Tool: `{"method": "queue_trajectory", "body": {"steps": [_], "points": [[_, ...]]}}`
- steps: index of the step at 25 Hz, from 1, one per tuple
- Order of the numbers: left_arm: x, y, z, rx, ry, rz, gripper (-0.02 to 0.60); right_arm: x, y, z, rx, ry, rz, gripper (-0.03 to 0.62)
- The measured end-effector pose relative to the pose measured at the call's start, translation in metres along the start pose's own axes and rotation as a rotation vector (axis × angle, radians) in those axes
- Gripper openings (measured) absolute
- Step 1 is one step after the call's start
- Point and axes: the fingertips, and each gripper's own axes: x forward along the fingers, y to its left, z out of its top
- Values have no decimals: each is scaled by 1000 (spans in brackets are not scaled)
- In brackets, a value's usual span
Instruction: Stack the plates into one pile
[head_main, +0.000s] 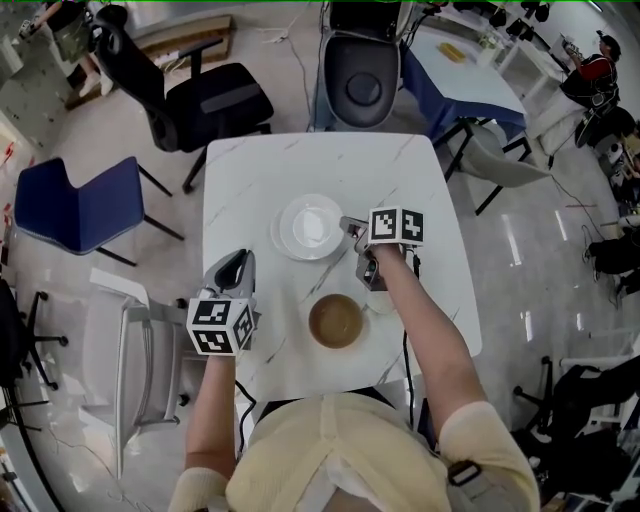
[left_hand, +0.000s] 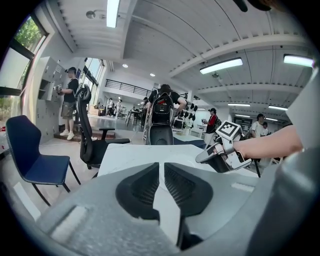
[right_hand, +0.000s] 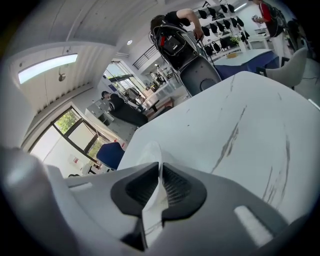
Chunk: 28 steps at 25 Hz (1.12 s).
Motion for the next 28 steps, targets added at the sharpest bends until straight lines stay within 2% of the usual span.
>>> {"method": "queue_trajectory", "body": {"steps": [10, 14, 19, 21, 28], "points": [[1, 6, -4, -28, 8, 32, 25, 23, -14, -7, -18, 112, -58, 39], [0, 5, -3, -34, 7, 32, 25, 29, -10, -9, -81, 126, -57, 44], [-1, 9, -4, -41, 2, 36, 25, 30, -8, -10, -232, 134, -119, 79], [-1, 9, -3, -45, -2, 38, 25, 28, -4, -8, -252, 127, -119, 89], [1, 6, -3, -67, 3, 8, 23, 16, 9, -6, -272, 111, -82, 61]]}}
